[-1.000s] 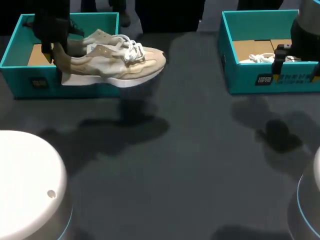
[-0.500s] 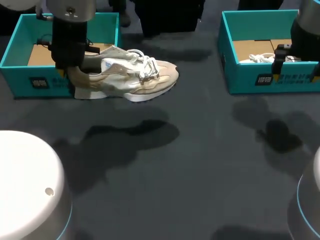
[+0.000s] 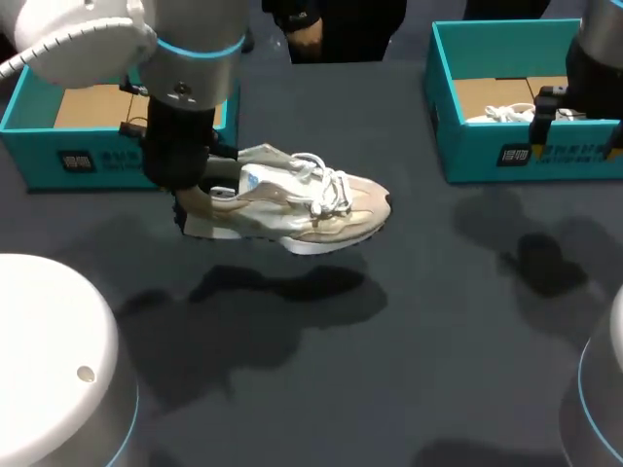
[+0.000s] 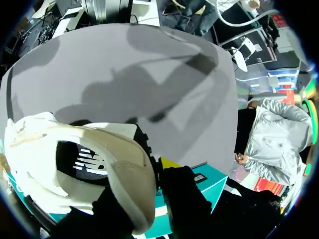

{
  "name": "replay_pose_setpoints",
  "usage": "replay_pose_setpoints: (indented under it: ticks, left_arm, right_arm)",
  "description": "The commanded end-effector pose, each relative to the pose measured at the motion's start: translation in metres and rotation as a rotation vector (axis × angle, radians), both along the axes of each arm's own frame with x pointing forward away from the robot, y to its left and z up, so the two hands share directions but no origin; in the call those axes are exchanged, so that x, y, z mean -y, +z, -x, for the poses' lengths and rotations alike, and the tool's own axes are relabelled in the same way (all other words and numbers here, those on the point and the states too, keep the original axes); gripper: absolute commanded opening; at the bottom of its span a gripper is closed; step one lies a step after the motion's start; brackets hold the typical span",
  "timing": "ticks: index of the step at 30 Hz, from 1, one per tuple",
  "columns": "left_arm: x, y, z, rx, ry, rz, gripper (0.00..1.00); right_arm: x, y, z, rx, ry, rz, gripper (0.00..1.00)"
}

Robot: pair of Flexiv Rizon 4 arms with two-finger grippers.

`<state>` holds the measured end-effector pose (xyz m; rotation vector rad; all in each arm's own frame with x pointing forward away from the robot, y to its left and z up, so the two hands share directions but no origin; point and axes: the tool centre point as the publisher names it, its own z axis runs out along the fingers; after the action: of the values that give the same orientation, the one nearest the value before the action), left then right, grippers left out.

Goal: Take the shoe out of the shoebox, open the shoe tongue, remove and reinsert the insole, then place the shoe into the shoebox

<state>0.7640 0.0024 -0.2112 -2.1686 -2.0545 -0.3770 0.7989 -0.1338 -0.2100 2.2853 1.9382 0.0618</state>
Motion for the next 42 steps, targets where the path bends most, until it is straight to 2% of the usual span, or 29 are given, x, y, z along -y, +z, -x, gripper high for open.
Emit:
replay_pose_setpoints:
  ticks: [1, 3, 13, 19, 25, 34, 42]
  left_arm:
    - [0.019, -0.019, 0.007, -0.004, -0.023, 0.001, 0.0]
    - [0.028, -0.027, 0.01, -0.038, -0.04, 0.02, 0.0]
    - [0.028, -0.027, 0.01, -0.038, -0.04, 0.02, 0.0]
    - [0.057, -0.066, 0.014, -0.078, -0.027, 0.045, 0.0]
    - [0.076, -0.094, 0.014, -0.095, -0.021, 0.032, 0.0]
    - [0.099, -0.126, 0.011, -0.107, -0.035, -0.013, 0.0]
    - [0.105, -0.146, 0.013, -0.119, -0.025, -0.042, 0.0]
  right_arm:
    - [0.0, 0.0, 0.0, 0.0, 0.0, 0.0, 1.0]
    - [0.0, 0.0, 0.0, 0.0, 0.0, 0.0, 1.0]
    - [0.0, 0.0, 0.0, 0.0, 0.0, 0.0, 1.0]
    - [0.0, 0.0, 0.0, 0.0, 0.0, 0.0, 1.0]
    - [0.0, 0.0, 0.0, 0.0, 0.0, 0.0, 1.0]
    - [0.0, 0.0, 0.0, 0.0, 0.0, 0.0, 1.0]
    - [0.0, 0.0, 0.0, 0.0, 0.0, 0.0, 1.0]
